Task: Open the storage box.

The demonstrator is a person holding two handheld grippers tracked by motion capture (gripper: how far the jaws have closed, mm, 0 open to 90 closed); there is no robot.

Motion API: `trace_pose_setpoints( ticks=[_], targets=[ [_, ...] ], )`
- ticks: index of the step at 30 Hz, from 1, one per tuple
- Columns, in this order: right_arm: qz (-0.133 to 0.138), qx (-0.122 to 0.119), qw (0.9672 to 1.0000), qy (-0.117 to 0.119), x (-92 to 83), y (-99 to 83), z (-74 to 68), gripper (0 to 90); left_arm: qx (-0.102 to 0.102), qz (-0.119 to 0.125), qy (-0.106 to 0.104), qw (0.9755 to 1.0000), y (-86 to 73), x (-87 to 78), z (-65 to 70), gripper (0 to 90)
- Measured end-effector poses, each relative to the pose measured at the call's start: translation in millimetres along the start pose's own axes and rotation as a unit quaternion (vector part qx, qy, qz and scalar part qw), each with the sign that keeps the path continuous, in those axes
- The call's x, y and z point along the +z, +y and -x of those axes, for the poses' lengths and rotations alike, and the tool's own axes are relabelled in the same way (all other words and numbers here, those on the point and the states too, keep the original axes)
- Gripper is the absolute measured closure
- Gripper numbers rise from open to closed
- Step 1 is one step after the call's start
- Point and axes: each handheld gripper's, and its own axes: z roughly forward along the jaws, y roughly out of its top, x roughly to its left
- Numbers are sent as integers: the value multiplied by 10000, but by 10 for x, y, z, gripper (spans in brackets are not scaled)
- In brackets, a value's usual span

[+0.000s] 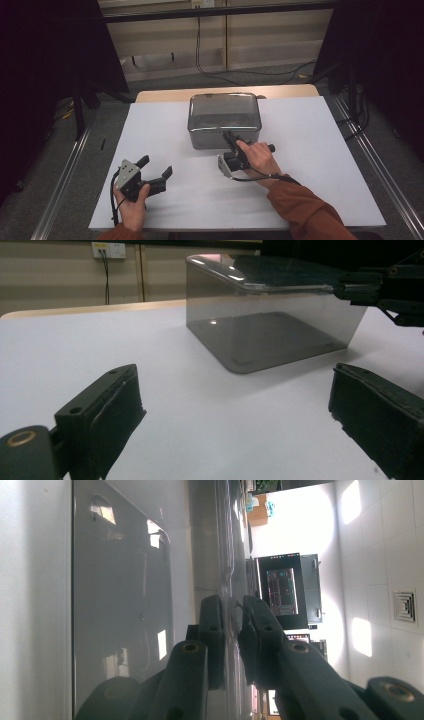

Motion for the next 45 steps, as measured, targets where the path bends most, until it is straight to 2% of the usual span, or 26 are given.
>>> trace_pose_setpoints(
  ticks=[6, 10, 14, 20, 23, 25, 28, 31, 36, 38, 40, 41, 45],
  targets=[
    [24, 99, 9999, 34, -20, 14, 15, 814, 104, 160, -6, 9998, 34, 26, 6, 56],
    [28, 30, 10000, -19, -23, 15, 15, 821, 84, 117, -19, 9999, 28, 33, -4, 48],
    [52, 66, 10000, -44, -29, 10, 30, 821, 112, 193, -38, 9997, 37, 47, -4, 48],
    [71, 106, 9999, -115, -35, 8, 79, 821, 192, 155, -48, 9997, 45, 113, 5, 51],
    [79, 131, 9998, -145, -35, 13, 105, 821, 198, 271, 51, 9994, 69, 160, 5, 54],
    [78, 134, 9998, -159, -36, 11, 113, 821, 234, 198, 58, 9995, 97, 201, 5, 54],
    [85, 143, 9998, -147, -34, 6, 122, 817, 115, 130, -115, 9998, 134, 270, 14, 43],
    [78, 155, 9997, -145, -27, 9, 126, 812, 241, 198, -146, 9994, 188, 325, 20, 39],
    [68, 187, 9997, -170, -12, 7, 145, 806, 275, 312, -99, 9991, 265, 409, 10, 30],
    [59, 196, 9996, -179, -12, 6, 152, 805, 281, 317, -216, 9989, 285, 460, 5, 24],
    [64, 194, 9997, -167, -6, 2, 170, 807, 453, 255, -209, 9984, 306, 508, 7, 22],
    [79, 208, 9996, -163, -5, 0, 180, 806, 477, 281, -199, 9983, 318, 529, 7, 22],
    [77, 229, 9995, -181, -9, 1, 205, 809, 391, 308, -237, 9985, 351, 610, -18, 21]
  ],
)
